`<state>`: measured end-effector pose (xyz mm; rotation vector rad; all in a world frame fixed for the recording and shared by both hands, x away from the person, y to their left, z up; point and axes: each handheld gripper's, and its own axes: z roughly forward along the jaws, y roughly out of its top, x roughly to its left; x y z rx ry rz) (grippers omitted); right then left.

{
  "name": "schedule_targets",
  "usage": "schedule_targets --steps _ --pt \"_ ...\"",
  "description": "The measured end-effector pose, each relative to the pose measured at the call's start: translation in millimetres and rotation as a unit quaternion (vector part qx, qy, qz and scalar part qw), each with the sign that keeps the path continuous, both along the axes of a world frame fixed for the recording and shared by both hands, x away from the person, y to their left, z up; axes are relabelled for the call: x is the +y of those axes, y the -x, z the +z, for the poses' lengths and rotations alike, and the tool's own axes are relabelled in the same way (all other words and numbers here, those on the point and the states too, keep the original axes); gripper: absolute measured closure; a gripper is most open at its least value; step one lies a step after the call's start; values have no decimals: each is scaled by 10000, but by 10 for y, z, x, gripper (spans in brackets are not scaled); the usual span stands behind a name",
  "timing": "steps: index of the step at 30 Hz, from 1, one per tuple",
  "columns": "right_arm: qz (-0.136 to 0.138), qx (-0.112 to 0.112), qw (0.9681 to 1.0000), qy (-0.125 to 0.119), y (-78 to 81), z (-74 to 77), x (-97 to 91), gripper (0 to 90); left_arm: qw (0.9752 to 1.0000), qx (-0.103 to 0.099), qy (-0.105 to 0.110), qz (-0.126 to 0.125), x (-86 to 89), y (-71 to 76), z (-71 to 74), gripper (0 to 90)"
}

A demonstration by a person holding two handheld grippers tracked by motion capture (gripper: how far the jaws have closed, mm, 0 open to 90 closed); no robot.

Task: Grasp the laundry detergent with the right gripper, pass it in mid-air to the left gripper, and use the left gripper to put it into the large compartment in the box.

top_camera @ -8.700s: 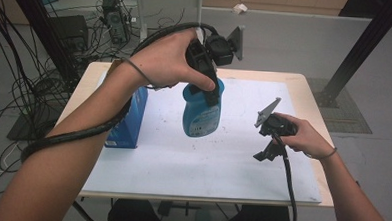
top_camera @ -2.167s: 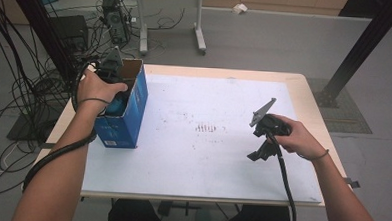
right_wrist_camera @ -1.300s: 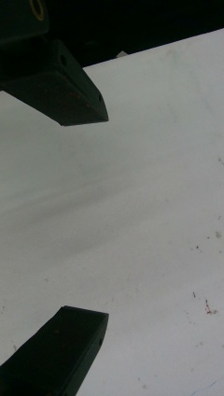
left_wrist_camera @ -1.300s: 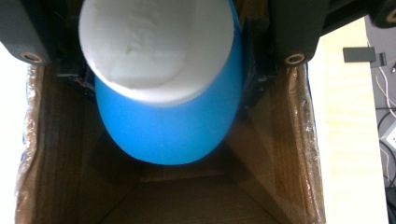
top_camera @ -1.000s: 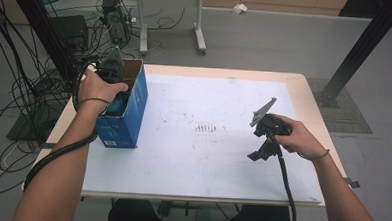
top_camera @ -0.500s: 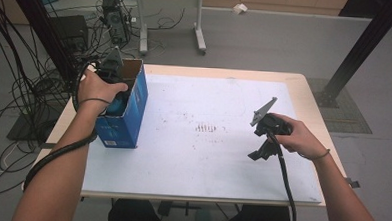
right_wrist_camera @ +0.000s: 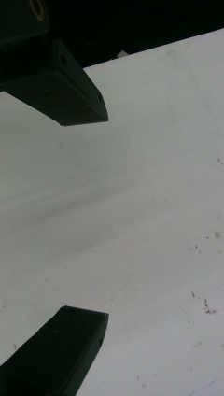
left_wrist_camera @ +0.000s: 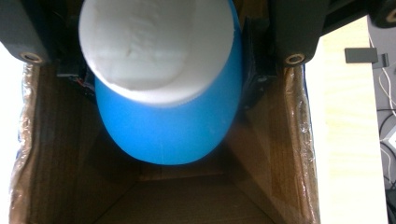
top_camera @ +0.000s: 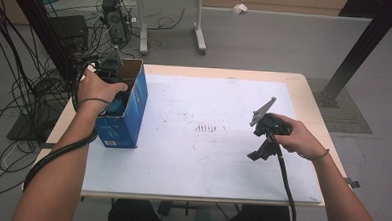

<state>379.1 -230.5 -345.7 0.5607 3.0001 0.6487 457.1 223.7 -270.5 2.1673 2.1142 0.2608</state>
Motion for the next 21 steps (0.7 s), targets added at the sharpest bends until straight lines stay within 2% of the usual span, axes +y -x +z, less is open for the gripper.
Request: schedule_targets --steps 21 --pt "17 -8 10000 34 -12 2 1 48 10000 32 34 3 20 -12 -1 373"
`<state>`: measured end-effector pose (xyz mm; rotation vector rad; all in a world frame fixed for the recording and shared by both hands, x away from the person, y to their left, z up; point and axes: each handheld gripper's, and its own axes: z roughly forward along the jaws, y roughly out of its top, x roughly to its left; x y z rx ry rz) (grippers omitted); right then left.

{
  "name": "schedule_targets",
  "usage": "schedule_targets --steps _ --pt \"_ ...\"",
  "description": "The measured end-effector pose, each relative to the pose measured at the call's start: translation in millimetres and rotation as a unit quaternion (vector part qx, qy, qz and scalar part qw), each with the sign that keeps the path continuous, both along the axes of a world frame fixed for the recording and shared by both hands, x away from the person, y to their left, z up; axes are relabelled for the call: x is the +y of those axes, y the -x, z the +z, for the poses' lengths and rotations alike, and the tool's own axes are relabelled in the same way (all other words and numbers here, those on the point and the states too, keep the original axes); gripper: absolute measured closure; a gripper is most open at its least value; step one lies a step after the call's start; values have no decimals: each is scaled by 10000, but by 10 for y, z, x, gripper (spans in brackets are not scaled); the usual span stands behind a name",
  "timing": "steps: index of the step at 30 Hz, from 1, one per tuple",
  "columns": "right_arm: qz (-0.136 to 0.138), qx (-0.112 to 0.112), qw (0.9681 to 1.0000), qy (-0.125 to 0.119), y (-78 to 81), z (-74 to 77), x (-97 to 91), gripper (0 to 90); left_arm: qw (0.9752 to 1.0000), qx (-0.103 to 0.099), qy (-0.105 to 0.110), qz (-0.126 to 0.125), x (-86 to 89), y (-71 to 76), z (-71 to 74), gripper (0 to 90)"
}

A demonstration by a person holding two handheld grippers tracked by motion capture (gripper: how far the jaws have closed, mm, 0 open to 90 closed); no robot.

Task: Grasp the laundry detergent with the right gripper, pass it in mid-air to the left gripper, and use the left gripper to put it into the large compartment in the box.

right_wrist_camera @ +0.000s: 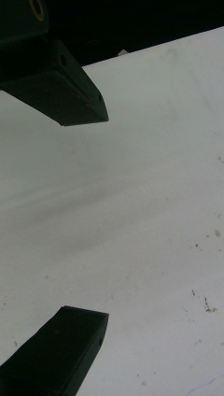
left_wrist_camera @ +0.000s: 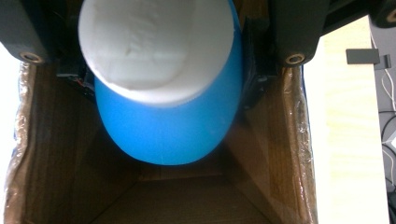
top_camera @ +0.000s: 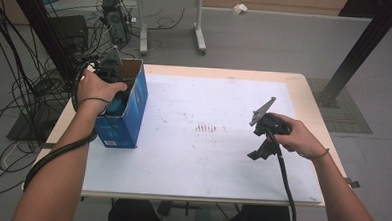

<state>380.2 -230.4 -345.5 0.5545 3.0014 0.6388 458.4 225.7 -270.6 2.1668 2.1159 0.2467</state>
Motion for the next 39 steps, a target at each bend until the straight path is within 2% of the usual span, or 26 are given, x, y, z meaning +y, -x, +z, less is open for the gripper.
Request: schedule_targets --steps 6,9,18,30,32,39 --pt "-5 -8 10000 11 -3 5 10 48 10000 12 18 11 1 -5 -1 371" --pt "9 -12 10000 10 -5 3 14 49 10000 4 -67 -18 -2 -5 7 347" --pt "20 2 10000 6 -2 2 25 49 10000 21 30 8 -14 3 77 306" --pt "42 -13 10000 -5 2 2 31 49 9998 -167 -79 -51 -79 41 388 306" --pt "30 -22 10000 -1 3 5 29 48 9999 -126 -89 -62 -80 43 430 305" --pt "25 -16 10000 -15 -1 1 23 48 9996 -268 28 -127 -95 72 633 294"
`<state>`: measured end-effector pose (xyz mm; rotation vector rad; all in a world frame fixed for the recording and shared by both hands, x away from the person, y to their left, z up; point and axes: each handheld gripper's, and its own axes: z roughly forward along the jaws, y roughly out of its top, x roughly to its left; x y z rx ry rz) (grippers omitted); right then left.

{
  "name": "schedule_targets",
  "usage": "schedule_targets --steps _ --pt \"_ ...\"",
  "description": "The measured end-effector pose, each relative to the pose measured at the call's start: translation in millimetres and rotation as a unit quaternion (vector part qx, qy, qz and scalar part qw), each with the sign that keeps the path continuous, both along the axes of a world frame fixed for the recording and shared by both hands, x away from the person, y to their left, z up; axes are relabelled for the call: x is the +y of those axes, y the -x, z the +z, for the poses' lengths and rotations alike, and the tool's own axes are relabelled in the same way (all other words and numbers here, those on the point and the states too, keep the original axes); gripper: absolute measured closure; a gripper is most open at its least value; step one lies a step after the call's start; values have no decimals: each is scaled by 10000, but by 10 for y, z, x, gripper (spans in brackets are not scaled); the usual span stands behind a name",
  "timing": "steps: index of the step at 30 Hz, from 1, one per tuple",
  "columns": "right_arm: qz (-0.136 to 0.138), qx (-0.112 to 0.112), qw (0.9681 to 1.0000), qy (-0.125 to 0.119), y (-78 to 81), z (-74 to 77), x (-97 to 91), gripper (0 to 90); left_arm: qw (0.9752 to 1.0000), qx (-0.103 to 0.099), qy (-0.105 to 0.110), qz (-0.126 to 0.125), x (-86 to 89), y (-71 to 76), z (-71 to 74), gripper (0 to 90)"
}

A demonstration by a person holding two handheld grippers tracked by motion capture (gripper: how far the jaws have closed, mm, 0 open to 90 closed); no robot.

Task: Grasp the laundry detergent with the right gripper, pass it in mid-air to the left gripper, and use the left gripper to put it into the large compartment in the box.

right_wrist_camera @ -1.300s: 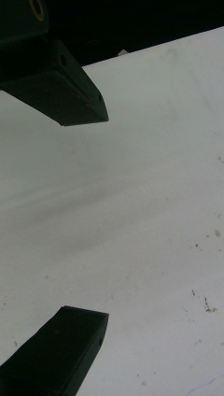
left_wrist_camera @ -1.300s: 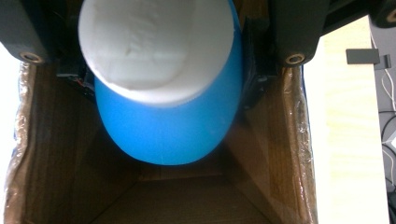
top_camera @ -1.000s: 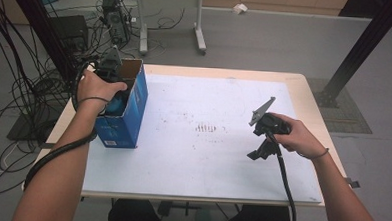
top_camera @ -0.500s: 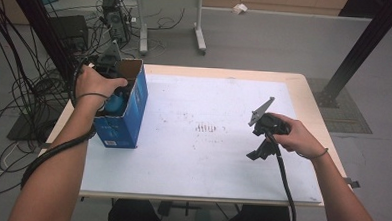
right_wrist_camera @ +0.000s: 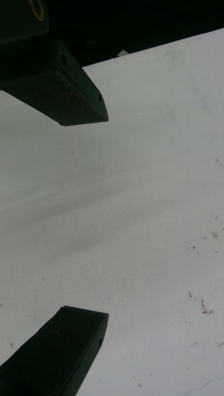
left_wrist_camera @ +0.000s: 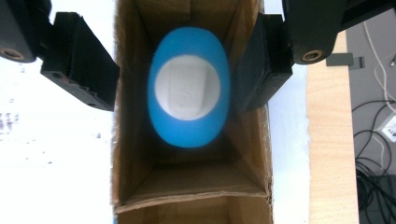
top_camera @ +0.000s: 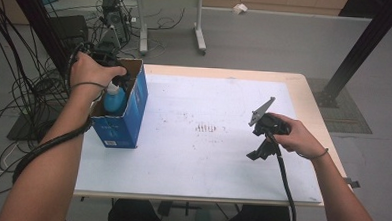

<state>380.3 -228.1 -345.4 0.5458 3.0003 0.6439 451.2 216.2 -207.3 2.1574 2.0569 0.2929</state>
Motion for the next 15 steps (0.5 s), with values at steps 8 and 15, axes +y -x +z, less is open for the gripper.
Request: schedule_targets --steps 8,15 --pt "21 1 10000 -6 -5 1 8 49 9998 -133 73 -124 -77 69 207 257" --pt "38 20 10000 6 -9 4 13 49 9993 -250 62 -256 -175 143 384 205"
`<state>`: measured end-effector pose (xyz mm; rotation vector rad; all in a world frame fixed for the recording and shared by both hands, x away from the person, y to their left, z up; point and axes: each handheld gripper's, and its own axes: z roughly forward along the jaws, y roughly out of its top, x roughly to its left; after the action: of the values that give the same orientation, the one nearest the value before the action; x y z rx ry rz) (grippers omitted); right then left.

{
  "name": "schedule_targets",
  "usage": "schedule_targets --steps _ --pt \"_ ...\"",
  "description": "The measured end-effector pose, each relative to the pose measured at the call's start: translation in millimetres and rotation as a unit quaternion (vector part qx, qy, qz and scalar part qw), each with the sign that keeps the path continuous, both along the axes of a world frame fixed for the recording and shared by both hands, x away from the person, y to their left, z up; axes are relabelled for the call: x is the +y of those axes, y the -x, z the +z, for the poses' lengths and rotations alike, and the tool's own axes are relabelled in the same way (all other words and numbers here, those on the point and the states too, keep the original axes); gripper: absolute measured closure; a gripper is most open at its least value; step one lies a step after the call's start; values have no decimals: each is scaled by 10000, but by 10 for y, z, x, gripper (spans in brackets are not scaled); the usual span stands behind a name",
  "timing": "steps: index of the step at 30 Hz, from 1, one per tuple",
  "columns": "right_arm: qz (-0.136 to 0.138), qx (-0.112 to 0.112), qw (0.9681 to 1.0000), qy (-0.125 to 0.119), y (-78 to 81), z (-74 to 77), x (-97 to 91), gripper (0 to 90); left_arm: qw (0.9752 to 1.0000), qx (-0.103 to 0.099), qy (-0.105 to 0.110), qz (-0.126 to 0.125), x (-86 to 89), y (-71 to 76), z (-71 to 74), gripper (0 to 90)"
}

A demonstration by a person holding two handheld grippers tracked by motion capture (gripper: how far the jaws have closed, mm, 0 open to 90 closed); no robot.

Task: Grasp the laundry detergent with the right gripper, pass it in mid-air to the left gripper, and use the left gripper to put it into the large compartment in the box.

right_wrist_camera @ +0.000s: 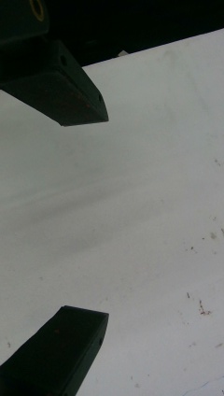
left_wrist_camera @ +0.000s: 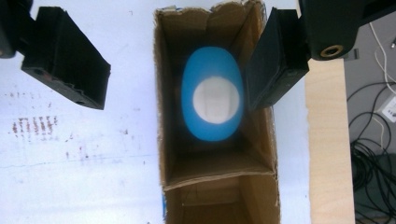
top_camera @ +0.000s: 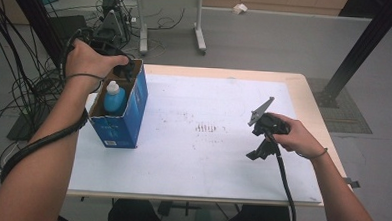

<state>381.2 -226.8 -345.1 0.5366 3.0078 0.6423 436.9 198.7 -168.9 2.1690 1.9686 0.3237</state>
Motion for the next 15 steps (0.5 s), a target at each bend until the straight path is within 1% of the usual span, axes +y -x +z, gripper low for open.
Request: schedule_targets --steps 4,7,10,12,15 --pt "-9 -5 10000 6 0 7 -3 49 10000 -61 23 -62 -52 31 66 174" --pt "-3 4 10000 4 1 7 1 49 9999 -45 57 -150 -106 52 97 144" --pt "3 -5 10000 27 1 8 9 49 9996 -36 153 -226 -158 70 136 105" --pt "6 0 10000 35 0 12 13 49 9994 -73 159 -287 -199 89 165 92" --pt "9 -9 10000 32 -4 16 14 50 9990 -69 142 -426 -270 113 193 84"
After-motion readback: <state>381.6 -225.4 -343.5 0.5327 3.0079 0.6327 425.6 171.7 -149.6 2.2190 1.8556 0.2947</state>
